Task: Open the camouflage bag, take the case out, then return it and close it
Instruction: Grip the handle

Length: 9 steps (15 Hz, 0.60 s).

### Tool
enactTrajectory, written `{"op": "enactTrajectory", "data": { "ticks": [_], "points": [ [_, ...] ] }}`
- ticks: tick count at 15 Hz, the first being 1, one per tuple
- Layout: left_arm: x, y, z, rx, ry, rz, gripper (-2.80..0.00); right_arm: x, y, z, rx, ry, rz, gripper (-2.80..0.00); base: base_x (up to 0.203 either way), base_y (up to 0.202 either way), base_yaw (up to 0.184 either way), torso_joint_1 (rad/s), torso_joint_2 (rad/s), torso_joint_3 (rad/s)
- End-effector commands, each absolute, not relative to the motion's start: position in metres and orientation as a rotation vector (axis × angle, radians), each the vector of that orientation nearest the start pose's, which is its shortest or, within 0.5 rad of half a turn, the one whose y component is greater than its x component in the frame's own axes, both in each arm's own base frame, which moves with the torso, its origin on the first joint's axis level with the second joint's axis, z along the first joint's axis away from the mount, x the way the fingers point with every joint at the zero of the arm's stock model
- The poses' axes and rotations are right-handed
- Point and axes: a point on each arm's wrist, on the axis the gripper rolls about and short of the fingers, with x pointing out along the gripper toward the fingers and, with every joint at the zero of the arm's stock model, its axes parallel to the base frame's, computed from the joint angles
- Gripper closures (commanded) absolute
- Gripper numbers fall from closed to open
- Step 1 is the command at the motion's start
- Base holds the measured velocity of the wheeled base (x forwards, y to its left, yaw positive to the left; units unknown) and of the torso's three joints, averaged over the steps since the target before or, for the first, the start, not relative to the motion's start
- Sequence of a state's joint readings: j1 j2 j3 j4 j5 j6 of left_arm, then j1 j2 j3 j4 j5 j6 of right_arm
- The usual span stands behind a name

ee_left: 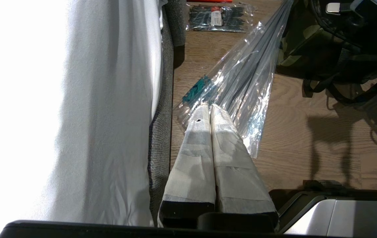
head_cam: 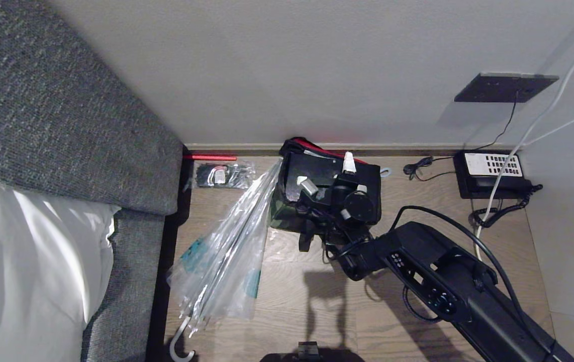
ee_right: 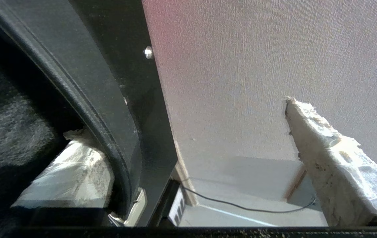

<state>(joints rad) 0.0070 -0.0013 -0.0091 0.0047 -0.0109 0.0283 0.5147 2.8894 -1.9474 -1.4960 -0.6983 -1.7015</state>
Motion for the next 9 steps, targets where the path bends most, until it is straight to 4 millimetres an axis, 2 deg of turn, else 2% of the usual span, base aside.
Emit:
{"op": "enactTrajectory", "data": {
  "ticks": [1, 9],
  "points": [
    [-0.0235, -0.0004, 0.0772, 0.028, -0.005, -0.003, 0.00, 0.4755, 0.2508, 0.0209, -1.372, -0.162, -0.488, 0.00, 0.000, 0.000, 0.000, 0.000, 0.00, 0.000],
    [-0.0236, -0.0004, 0.0775, 0.029, -0.006, -0.003, 0.00, 0.4758, 0.2566, 0.0144, -1.394, -0.132, -0.443, 0.00, 0.000, 0.000, 0.000, 0.000, 0.00, 0.000]
  ]
}}
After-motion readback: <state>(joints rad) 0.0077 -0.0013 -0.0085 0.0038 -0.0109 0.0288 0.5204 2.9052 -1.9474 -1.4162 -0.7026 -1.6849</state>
